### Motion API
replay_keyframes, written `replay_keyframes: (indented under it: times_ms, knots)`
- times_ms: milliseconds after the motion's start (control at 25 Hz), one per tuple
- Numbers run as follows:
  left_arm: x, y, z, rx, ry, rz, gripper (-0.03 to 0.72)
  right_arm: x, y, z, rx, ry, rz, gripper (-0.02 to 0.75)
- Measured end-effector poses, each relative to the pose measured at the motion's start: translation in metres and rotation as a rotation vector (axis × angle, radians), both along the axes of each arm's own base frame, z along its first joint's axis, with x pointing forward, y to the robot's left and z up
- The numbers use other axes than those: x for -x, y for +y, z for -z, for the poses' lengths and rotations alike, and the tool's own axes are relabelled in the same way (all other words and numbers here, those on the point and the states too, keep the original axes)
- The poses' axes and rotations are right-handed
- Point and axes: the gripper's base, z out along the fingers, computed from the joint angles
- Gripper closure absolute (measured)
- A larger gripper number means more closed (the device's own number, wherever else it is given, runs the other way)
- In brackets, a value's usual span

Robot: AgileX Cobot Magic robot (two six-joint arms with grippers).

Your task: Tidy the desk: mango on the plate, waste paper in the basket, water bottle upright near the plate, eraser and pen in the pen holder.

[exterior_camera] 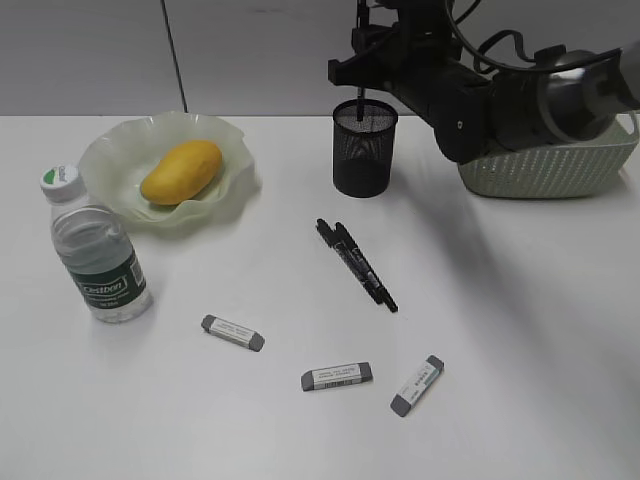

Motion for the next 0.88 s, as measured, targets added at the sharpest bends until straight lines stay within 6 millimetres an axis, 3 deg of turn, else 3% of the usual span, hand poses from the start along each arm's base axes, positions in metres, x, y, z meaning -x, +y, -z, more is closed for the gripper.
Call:
replay_keyframes:
  times_ms: [200, 400, 640, 880]
  knots:
    - [0.000, 0.000, 0.000, 0.000, 0.000, 0.000, 0.452, 0.001, 0.000, 0.009, 0.042, 0.092, -0.009, 0.336]
    - [0.000, 0.000, 0.000, 0.000, 0.000, 0.000, 0.452, 0.005, 0.000, 0.005, 0.079, 0.189, -0.024, 0.245]
    - [0.000, 0.000, 0.000, 0.000, 0.000, 0.000, 0.452, 0.044, -0.013, -0.085, 0.177, 0.345, -0.092, 0.238]
    - [0.000, 0.000, 0.000, 0.000, 0.000, 0.000, 0.452, 0.092, -0.036, -0.143, 0.318, 0.477, -0.122, 0.243]
